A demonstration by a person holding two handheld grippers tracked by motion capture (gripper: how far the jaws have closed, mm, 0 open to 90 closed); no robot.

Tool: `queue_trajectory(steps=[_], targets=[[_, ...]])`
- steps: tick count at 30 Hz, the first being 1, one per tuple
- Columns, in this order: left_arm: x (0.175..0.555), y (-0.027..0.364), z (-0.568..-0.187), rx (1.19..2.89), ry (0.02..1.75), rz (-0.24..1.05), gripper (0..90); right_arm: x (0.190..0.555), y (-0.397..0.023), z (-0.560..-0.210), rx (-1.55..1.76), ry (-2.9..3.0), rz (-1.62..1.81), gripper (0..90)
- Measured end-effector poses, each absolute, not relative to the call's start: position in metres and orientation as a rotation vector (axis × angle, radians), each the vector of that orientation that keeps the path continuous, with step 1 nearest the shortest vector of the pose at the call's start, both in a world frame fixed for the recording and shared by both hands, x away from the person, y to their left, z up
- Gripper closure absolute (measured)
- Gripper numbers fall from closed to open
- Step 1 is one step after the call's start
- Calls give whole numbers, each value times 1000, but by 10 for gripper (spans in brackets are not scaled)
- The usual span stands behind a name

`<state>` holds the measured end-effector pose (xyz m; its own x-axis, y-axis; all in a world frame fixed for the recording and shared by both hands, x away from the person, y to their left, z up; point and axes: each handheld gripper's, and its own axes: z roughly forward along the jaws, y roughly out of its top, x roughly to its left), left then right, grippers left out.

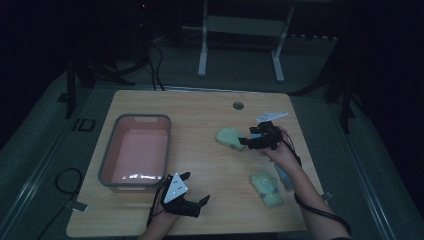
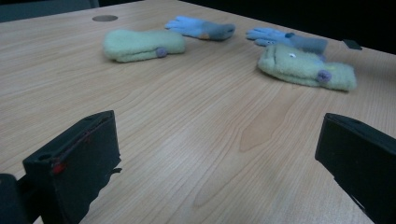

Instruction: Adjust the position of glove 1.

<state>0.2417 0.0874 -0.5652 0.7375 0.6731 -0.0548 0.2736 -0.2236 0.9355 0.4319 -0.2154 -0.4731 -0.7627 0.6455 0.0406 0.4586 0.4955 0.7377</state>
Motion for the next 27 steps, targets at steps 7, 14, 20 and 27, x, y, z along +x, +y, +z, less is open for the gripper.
queue_trajectory(steps=[7,14,20,27], targets=[[242,87,-565,1806,739,436,0,448,-195,-493,892,2568,1002,588],[242,88,-565,1802,741,431,0,468,-183,-510,879,2608,949,602],[242,88,-565,1803,741,426,0,481,-178,-523,847,2635,885,629],[242,88,-565,1804,742,428,0,489,-177,-537,871,2654,872,683]])
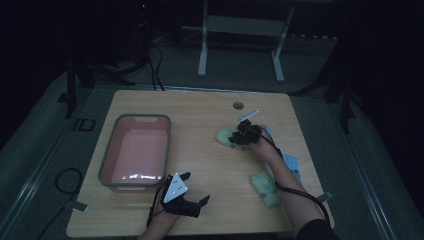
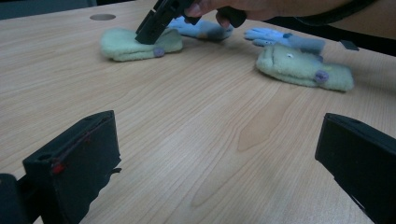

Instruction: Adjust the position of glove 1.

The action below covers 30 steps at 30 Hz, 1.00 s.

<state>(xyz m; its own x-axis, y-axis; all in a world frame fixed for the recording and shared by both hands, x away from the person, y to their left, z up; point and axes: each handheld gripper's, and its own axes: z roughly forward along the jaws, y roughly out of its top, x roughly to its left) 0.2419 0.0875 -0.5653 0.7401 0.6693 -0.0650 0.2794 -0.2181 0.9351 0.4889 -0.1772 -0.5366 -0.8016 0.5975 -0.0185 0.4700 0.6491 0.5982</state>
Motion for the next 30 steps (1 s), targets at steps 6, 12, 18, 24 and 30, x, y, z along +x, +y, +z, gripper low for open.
queue_trajectory(steps=[6,12,18,24,30], targets=[[242,87,-565,1806,743,430,0,488,-175,-537,908,2641,863,769],[242,87,-565,1807,746,434,0,484,-171,-535,1065,2620,870,855],[242,86,-565,1812,745,434,0,465,-163,-520,1169,2527,869,872],[242,84,-565,1826,740,446,0,438,-160,-501,1284,2415,917,872],[240,81,-565,1827,737,487,0,402,-156,-481,1379,2318,979,873]])
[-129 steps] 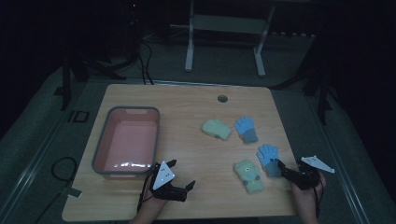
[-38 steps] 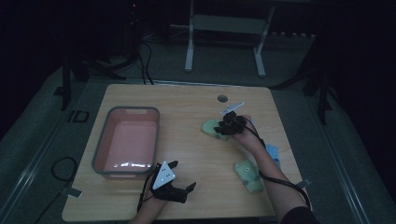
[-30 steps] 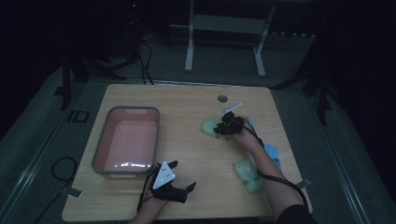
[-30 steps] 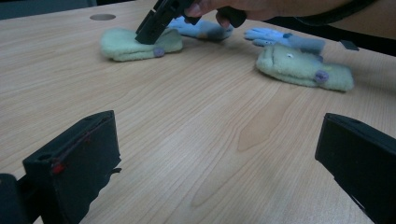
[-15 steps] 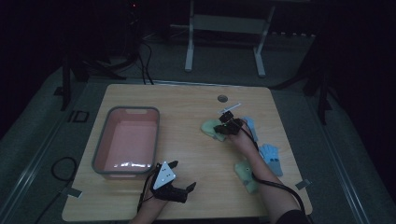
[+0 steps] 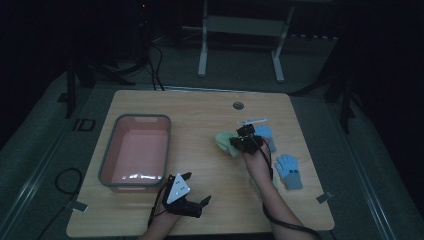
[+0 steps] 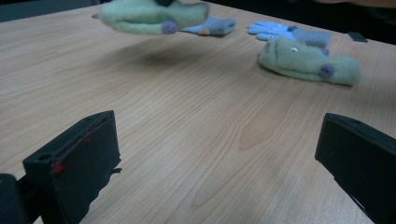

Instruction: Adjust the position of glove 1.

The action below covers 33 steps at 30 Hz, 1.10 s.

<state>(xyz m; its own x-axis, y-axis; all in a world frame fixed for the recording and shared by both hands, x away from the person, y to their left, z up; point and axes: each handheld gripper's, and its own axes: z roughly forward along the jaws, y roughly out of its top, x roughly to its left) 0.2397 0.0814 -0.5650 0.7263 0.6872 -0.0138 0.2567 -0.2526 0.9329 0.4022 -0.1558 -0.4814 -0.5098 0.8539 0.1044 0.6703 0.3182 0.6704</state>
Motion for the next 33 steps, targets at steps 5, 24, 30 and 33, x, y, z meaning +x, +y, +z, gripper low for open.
queue_trajectory(steps=[5,24,30,33], targets=[[235,78,-565,1840,713,548,0,361,-155,-475,1437,2230,1039,874],[227,72,-565,1856,591,502,0,281,-152,-521,1631,1895,1083,875],[228,72,-565,1850,580,466,0,282,-143,-551,1693,1939,996,863],[228,72,-565,1849,582,476,0,283,-144,-554,1695,1939,1019,857]])
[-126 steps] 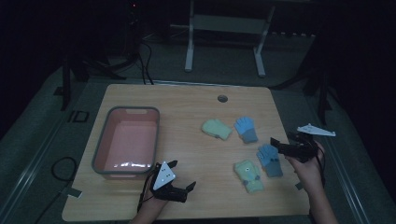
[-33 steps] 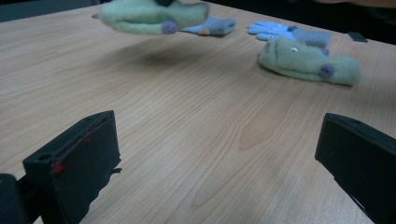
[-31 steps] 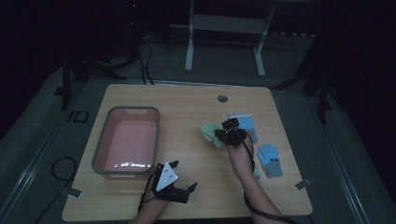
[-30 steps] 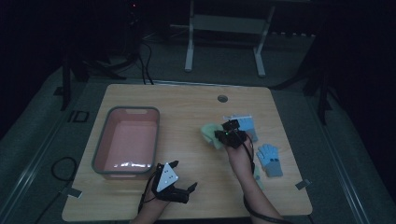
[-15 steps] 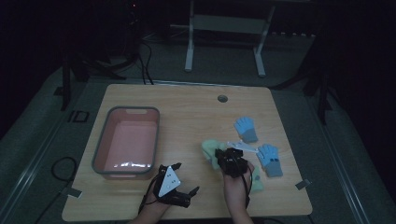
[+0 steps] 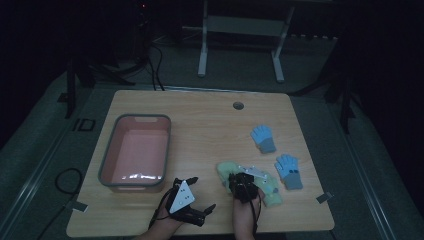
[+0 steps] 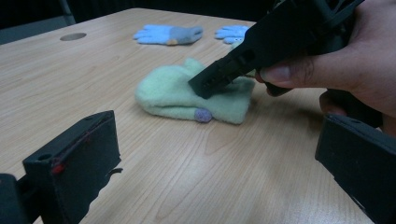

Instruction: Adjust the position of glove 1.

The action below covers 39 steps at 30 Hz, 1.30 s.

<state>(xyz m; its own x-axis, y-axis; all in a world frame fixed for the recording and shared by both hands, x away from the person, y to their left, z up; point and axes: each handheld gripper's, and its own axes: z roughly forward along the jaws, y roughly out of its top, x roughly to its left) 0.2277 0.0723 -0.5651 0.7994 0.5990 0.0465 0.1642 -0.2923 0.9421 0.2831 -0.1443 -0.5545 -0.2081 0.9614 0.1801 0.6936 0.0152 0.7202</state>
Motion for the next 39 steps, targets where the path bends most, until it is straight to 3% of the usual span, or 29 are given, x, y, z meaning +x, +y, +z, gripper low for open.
queue_trajectory(steps=[12,21,30,39], targets=[[235,78,-565,1836,635,420,0,296,-155,-526,1515,2069,1054,598],[233,77,-565,1837,606,413,0,316,-183,-492,1309,2234,1002,580],[234,78,-565,1836,619,409,0,324,-236,-475,1166,2374,995,597],[235,78,-565,1827,629,406,0,313,-268,-508,1116,2532,899,622]])
